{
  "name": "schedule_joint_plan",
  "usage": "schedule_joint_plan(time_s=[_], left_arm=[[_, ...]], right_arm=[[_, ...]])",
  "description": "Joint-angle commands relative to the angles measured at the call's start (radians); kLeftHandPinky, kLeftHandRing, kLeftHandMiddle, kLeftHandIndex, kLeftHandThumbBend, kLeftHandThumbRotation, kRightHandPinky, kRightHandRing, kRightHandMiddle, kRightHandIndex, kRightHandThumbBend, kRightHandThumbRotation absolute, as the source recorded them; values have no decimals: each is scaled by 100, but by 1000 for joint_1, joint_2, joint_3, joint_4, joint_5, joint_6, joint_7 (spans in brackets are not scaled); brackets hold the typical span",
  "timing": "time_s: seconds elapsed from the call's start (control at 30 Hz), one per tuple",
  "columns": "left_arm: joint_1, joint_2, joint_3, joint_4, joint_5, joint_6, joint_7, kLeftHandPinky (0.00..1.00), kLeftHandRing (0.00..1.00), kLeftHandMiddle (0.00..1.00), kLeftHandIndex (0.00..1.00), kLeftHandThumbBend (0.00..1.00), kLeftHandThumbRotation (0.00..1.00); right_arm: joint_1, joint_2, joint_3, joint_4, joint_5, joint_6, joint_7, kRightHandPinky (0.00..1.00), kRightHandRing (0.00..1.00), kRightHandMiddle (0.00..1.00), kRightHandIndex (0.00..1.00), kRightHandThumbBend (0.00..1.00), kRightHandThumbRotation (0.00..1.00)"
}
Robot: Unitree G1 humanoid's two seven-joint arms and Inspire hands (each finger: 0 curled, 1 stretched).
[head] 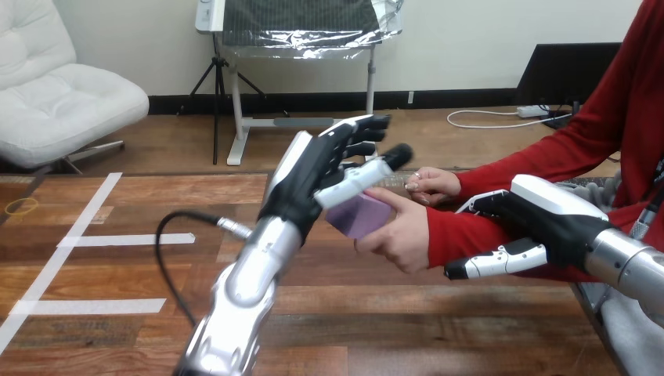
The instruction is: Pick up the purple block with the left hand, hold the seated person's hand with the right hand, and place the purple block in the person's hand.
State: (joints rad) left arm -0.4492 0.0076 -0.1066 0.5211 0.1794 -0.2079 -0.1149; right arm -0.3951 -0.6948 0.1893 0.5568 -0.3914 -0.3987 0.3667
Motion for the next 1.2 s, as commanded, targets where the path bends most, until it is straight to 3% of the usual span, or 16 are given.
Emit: schedule_joint_plan(time_s=[0.0,0.3,0.57,0.87,1.17], left_arm=[[163,77,7,-414,-6,27,-43,82,88,88,81,73,85],[282,90,16,-596,-30,40,-71,85,90,89,81,70,89],[358,102,30,-694,-53,56,-89,85,89,87,80,66,88],[455,104,55,-770,-90,15,-80,87,89,86,78,62,85],[510,111,73,-789,-109,-41,-62,90,89,86,78,58,83]], right_arm=[[-4,17,9,-83,-1,-23,0,66,81,83,84,100,82],[1,10,8,-59,-8,-43,-14,69,85,88,89,100,92],[5,10,6,-41,-14,-53,-31,73,88,90,90,100,96],[18,14,3,-43,-42,-35,-78,77,89,91,90,100,99],[50,38,-18,-61,-101,-38,-240,74,86,88,88,99,100]])
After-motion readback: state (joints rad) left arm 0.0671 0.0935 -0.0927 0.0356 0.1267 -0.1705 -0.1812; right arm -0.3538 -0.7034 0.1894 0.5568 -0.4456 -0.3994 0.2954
